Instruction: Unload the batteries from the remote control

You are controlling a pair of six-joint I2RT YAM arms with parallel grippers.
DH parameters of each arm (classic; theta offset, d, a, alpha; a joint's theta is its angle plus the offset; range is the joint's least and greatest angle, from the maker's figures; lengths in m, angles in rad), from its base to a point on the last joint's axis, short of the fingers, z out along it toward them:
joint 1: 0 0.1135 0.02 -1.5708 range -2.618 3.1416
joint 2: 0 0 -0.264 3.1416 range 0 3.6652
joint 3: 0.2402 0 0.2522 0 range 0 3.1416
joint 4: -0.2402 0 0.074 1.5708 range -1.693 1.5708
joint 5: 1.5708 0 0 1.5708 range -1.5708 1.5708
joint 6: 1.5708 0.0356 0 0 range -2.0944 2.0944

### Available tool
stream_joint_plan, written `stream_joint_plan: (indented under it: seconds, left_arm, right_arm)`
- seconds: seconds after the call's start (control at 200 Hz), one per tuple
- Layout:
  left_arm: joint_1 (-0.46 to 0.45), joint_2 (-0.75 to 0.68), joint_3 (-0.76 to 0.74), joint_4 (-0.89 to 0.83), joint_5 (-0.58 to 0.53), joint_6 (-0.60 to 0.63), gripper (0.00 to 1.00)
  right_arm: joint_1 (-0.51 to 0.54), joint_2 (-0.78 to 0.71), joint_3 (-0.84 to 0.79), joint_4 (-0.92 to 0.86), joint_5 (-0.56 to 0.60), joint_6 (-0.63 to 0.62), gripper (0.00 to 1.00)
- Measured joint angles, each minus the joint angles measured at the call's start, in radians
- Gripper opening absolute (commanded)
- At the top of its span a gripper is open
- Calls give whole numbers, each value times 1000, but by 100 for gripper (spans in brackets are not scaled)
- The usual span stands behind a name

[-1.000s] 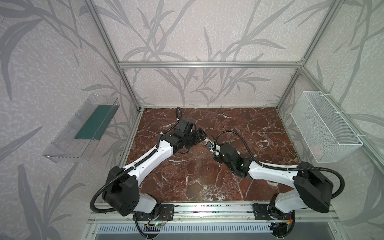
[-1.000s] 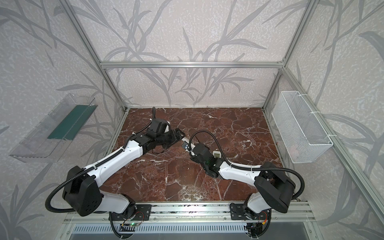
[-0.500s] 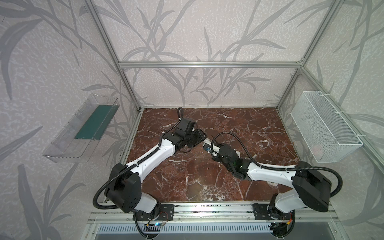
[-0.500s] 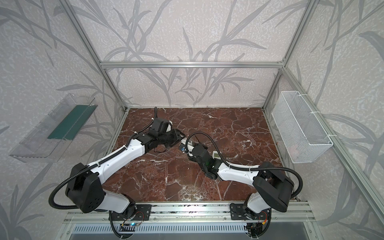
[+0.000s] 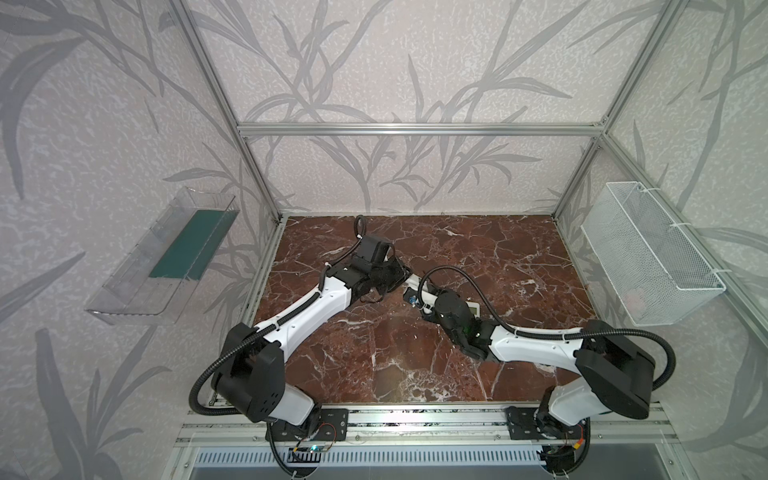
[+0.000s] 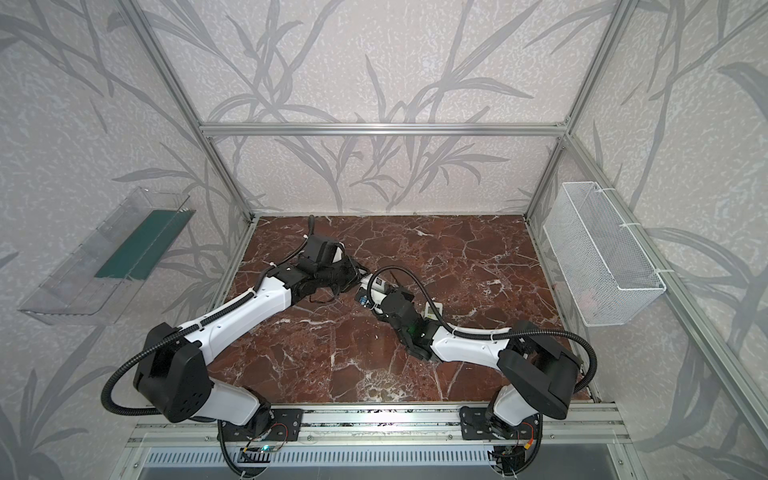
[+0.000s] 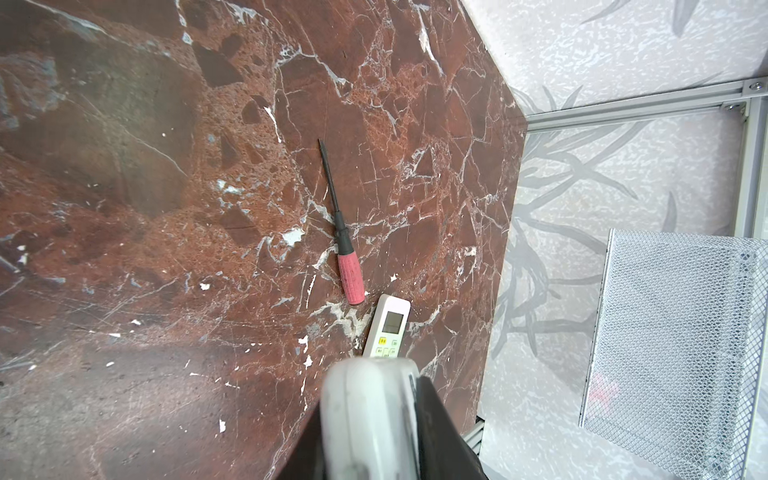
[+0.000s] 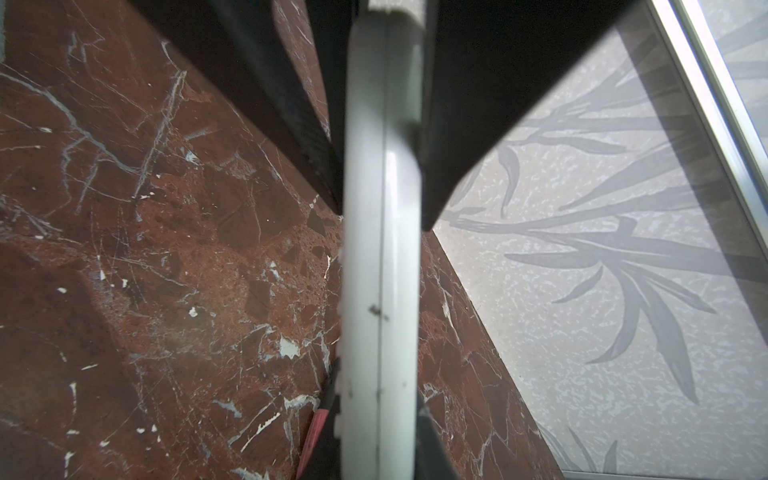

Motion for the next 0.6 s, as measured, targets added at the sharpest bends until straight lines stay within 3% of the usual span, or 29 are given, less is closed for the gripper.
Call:
stream_joint_plan:
  seconds: [0.215, 0.34, 0.415, 0.505, 0.6]
  left_arm:
    - [8, 3, -42, 78, 5, 7, 0]
    - [17, -1, -91, 134, 3, 24, 0]
    - [27, -5, -119, 159, 0, 37, 0]
    - [43, -13, -149, 186, -10, 60, 0]
    - [64, -33, -189, 225, -24, 84, 0]
  right_arm:
    - [0, 0, 0, -14, 1, 21, 39]
    - [5, -1, 0, -18, -18, 42, 72]
    - [5, -6, 0, -25, -25, 66, 84]
    - [5, -25, 0, -53, -33, 100, 93]
    - [1, -63, 0, -102, -54, 162, 95]
